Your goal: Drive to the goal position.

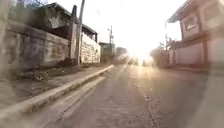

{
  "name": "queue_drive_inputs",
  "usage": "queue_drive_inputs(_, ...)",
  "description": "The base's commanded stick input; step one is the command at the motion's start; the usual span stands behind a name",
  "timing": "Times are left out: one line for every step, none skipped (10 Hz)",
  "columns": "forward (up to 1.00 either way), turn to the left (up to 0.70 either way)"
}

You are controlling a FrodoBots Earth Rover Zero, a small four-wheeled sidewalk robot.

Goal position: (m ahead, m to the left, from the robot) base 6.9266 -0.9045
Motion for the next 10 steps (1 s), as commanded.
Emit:
queue_drive_inputs(1.00, 0.00)
queue_drive_inputs(1.00, 0.00)
queue_drive_inputs(1.00, 0.00)
queue_drive_inputs(1.00, 0.00)
queue_drive_inputs(1.00, 0.00)
queue_drive_inputs(1.00, 0.00)
queue_drive_inputs(1.00, 0.00)
queue_drive_inputs(1.00, 0.00)
queue_drive_inputs(1.00, 0.00)
queue_drive_inputs(1.00, 0.00)
